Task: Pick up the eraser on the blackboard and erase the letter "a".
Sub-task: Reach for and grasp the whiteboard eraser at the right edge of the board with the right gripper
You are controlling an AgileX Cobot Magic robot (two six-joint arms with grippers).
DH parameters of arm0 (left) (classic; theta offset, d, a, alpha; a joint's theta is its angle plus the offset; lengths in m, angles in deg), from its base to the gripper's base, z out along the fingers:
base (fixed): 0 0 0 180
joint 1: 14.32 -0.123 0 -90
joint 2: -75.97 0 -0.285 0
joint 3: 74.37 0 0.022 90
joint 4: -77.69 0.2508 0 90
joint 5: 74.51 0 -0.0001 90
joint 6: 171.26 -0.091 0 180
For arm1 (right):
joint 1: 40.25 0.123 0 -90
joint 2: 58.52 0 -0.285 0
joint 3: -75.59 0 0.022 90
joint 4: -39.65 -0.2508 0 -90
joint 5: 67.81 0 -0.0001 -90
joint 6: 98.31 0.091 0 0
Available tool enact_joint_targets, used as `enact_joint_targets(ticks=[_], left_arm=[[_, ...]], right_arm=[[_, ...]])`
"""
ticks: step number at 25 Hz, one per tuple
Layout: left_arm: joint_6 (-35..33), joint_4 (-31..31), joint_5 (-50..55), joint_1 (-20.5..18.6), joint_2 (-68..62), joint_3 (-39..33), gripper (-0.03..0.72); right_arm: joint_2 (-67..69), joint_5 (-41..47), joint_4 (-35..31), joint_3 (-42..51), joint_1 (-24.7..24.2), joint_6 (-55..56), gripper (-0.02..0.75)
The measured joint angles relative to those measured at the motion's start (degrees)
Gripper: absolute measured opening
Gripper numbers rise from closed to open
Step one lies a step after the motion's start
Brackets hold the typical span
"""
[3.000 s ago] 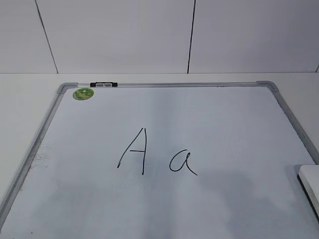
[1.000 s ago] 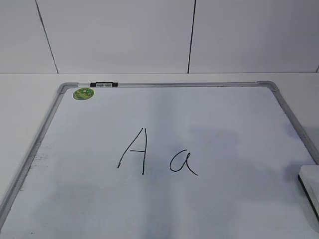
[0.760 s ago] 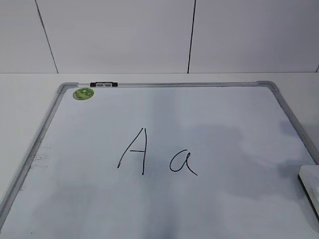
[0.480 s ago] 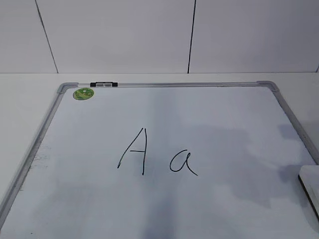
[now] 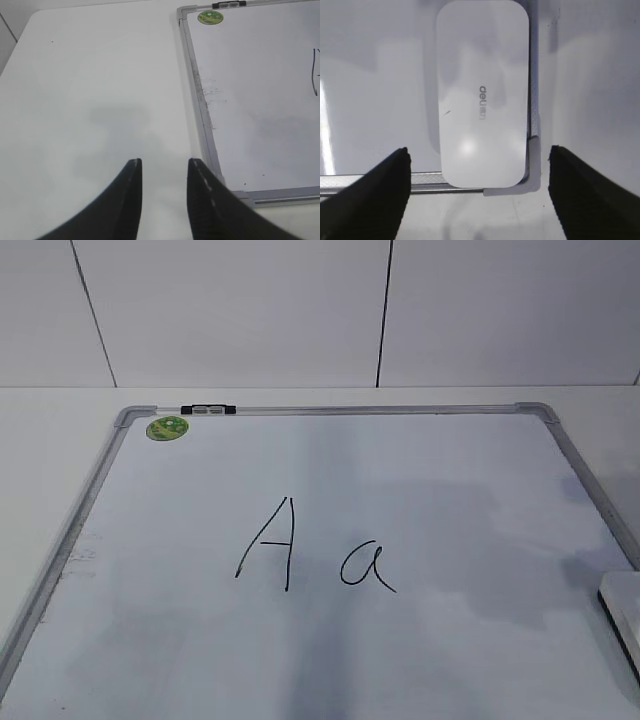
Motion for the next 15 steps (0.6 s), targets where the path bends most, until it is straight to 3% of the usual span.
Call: enact_joint_targets(ticks=[15], left_arm=[[0.0,0.0,0.0,0.0,0.0,0.0,0.239]], right_arm=[[13.8,-1.0,0.8,-4.2,0.0,0.8,0.678]])
